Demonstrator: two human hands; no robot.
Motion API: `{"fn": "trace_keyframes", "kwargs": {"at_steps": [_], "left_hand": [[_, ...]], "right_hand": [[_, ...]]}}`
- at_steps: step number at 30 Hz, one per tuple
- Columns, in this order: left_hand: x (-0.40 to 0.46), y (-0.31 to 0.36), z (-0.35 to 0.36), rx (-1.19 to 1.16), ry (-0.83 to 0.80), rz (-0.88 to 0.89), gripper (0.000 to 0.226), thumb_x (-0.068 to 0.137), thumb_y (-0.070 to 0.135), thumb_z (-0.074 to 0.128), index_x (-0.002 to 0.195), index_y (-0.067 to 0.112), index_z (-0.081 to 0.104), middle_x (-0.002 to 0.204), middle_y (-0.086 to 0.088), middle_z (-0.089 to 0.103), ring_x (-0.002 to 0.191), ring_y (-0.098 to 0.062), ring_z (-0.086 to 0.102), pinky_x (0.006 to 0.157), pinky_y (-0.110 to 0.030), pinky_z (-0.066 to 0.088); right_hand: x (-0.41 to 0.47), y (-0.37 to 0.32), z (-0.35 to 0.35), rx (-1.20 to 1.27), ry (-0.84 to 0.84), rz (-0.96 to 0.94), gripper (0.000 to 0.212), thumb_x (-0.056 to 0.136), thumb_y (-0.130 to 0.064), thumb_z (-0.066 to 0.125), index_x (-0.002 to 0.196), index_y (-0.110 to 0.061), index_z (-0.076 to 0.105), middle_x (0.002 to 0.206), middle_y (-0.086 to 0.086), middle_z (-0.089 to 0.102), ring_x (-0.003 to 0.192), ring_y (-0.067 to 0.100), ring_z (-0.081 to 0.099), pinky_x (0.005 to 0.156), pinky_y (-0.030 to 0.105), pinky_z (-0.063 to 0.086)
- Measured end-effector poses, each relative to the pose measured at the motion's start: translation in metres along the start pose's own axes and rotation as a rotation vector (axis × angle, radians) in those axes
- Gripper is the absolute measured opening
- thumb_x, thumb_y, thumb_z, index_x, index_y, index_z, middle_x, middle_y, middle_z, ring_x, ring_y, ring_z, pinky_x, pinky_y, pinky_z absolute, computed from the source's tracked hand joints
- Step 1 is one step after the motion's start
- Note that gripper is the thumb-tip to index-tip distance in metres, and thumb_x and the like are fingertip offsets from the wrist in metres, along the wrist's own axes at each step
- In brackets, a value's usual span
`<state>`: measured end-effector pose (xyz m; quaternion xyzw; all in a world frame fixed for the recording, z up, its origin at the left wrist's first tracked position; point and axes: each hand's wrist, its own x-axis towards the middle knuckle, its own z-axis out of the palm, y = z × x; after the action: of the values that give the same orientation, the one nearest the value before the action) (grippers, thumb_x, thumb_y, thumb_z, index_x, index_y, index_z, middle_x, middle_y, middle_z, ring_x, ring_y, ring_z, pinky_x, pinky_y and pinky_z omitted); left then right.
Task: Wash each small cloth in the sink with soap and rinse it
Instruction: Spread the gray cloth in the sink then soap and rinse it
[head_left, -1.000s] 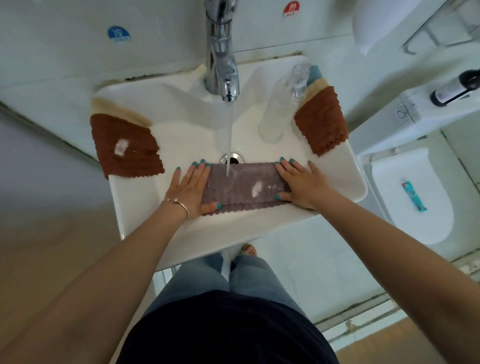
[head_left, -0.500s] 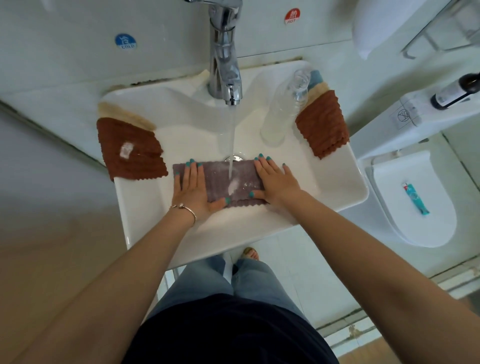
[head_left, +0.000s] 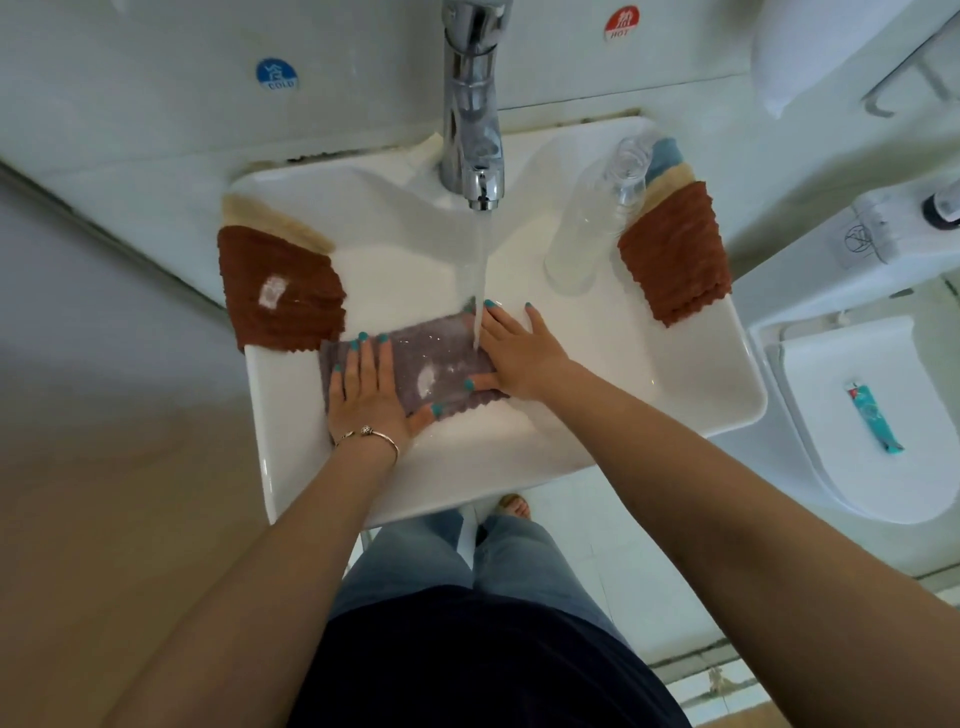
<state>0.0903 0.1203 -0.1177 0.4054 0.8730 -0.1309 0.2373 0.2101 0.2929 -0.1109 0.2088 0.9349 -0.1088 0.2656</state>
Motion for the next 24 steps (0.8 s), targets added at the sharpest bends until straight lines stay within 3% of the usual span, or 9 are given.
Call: {"fn": "trace_keyframes", "kwargs": {"at_steps": [6,12,17,24], "left_hand": [[-0.003,0.000,0.002,0.048,-0.068,-0.063,0.102,0.089,0.074,0.026,0.147,0.010,-0.028,0.158,-0.011,-0.027,0.147,-0.026,-0.020,0.120,-0.040,-0.007],[-0.003,-0.004,0.000,-0.061,-0.072,0.039,0.107,0.085,0.075,0.039,0.149,0.019,-0.026,0.157,-0.006,-0.031,0.146,-0.023,-0.024,0.119,-0.043,-0.009],[0.013,0.013,-0.006,-0.152,-0.056,0.135,0.109,0.082,0.076,0.044,0.149,0.026,-0.025,0.155,0.001,-0.034,0.144,-0.019,-0.028,0.114,-0.053,-0.015],[0.032,0.063,-0.012,-0.094,-0.033,0.394,0.101,0.084,0.073,0.045,0.151,0.033,-0.020,0.158,0.001,-0.028,0.147,-0.018,-0.022,0.115,-0.051,-0.015]], "right_hand": [[0.006,-0.002,0.005,-0.069,-0.023,-0.069,0.100,0.089,-0.073,0.032,0.154,-0.012,-0.014,0.162,0.003,-0.019,0.148,0.016,-0.020,0.117,0.058,-0.009],[-0.012,0.007,0.011,-0.135,-0.031,-0.048,0.096,0.090,-0.075,0.019,0.152,-0.013,-0.018,0.161,0.001,-0.023,0.148,0.015,-0.022,0.116,0.059,-0.011],[-0.026,0.026,0.013,-0.144,-0.024,0.062,0.096,0.091,-0.074,0.020,0.150,-0.013,-0.023,0.160,0.002,-0.026,0.148,0.016,-0.022,0.116,0.058,-0.013],[-0.070,0.074,0.026,-0.076,-0.082,0.300,0.101,0.087,-0.079,0.023,0.152,-0.015,-0.021,0.161,0.001,-0.023,0.149,0.016,-0.018,0.116,0.056,-0.013]]}}
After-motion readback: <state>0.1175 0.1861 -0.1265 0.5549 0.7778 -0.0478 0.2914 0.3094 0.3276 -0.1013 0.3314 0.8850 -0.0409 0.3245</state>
